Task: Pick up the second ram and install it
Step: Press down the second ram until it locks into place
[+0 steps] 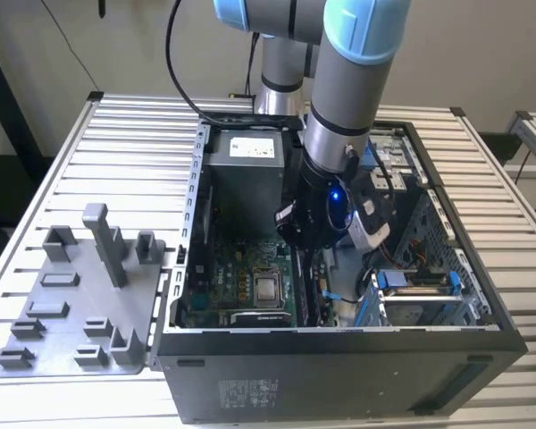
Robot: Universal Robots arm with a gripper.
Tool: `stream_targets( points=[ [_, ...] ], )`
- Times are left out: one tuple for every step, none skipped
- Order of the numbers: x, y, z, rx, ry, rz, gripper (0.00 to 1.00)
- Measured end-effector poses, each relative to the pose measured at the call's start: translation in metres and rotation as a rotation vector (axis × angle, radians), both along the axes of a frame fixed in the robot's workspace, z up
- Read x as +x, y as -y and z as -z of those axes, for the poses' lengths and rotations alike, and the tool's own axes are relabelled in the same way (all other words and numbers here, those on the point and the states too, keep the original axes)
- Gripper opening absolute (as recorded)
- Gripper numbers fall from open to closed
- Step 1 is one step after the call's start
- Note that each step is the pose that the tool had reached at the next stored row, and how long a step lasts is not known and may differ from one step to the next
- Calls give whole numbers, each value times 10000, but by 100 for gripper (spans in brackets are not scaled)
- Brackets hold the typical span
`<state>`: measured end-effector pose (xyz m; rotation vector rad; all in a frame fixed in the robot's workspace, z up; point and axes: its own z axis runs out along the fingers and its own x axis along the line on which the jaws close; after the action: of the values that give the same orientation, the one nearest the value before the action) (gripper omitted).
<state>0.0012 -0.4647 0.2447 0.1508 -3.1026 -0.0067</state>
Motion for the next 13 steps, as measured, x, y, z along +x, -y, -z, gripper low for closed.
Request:
stream_targets(
  points=[
    [0,0,0,0,4,-166,11],
    [0,0,0,0,8,-333,11],
    [0,0,0,1,10,-501,11],
    [0,0,0,1,11,-681,11],
    [0,0,0,0,12,-830,11],
    [0,0,0,0,15,-983,11],
    [0,0,0,0,24,-1131,11],
    [0,0,0,-2,42,-1245,11],
    [-1,0,0,-3,65,-1343,11],
    [-1,0,0,-3,89,-1443,11],
    [-1,0,0,-5,108,-1535,11],
    [-1,0,0,-5,124,-1634,11],
    [-2,0,0,-5,134,-1735,11]
  ],
)
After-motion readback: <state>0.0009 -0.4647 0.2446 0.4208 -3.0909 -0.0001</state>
